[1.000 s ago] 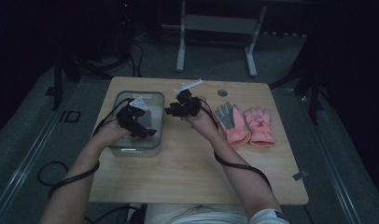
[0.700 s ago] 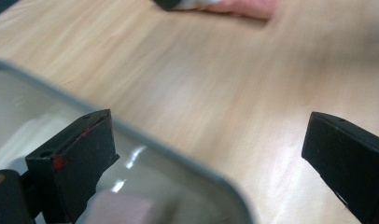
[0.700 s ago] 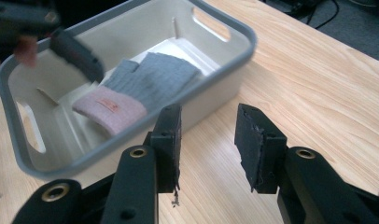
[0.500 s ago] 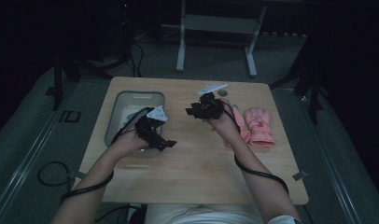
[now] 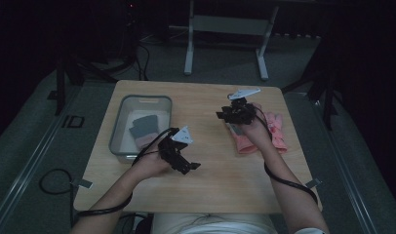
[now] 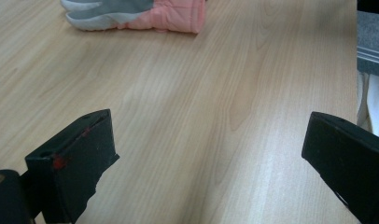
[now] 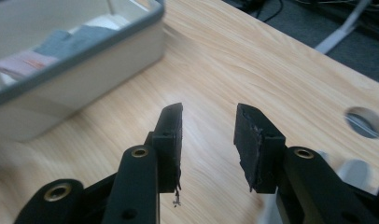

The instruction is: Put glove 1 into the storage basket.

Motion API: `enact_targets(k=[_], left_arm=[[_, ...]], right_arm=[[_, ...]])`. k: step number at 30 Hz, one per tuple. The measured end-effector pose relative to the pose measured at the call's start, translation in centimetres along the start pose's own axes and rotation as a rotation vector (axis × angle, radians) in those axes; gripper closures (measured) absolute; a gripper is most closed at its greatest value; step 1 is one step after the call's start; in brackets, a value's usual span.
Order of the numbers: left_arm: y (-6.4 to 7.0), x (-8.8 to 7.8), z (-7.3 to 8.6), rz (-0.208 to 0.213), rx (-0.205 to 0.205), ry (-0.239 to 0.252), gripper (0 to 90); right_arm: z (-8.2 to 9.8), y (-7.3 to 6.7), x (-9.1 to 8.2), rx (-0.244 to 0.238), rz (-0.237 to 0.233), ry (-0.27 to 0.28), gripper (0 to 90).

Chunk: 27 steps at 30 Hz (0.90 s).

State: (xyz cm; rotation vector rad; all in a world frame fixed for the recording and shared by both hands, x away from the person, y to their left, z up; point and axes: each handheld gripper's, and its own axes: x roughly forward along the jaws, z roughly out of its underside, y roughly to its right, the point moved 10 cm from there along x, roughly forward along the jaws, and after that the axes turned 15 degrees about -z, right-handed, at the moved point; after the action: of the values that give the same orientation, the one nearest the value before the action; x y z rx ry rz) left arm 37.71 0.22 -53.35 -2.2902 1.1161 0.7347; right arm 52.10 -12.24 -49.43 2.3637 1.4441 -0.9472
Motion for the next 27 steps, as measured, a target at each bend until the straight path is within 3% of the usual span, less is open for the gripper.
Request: enact_targets(k=[3,7,10,14,17,24,27], left_arm=[[0.5,0.2,0.1,0.003,-0.022,0.011,2.4],[1.5,0.9,1.1,-0.005,-0.011,-0.003,2.4],[2.4,1.3,1.9,0.008,-0.037,0.006,2.4],[3.1,1.8,3.1,-0.017,-0.043,0.006,2.4],[3.6,1.8,3.9,-0.044,-0.051,0.006,2.4],[4.4,2.3,5.4,-0.036,-0.094,0.016,2.4],[4.4,2.4,5.7,-0.042,-0.12,0.031,2.6]], right_arm=[[0.5,1.1,-0.9,-0.012,0.027,-0.008,62.2],[1.4,2.5,-1.7,-0.019,0.057,-0.018,62.4],[2.1,3.3,-2.1,-0.024,0.072,-0.031,62.3],[3.0,4.6,-2.2,-0.029,0.093,-0.045,61.4],[3.5,5.3,-1.9,-0.027,0.097,-0.052,59.7],[5.2,6.6,-0.2,0.007,0.073,-0.095,60.3],[6.4,7.2,0.6,0.025,0.084,-0.127,59.5]])
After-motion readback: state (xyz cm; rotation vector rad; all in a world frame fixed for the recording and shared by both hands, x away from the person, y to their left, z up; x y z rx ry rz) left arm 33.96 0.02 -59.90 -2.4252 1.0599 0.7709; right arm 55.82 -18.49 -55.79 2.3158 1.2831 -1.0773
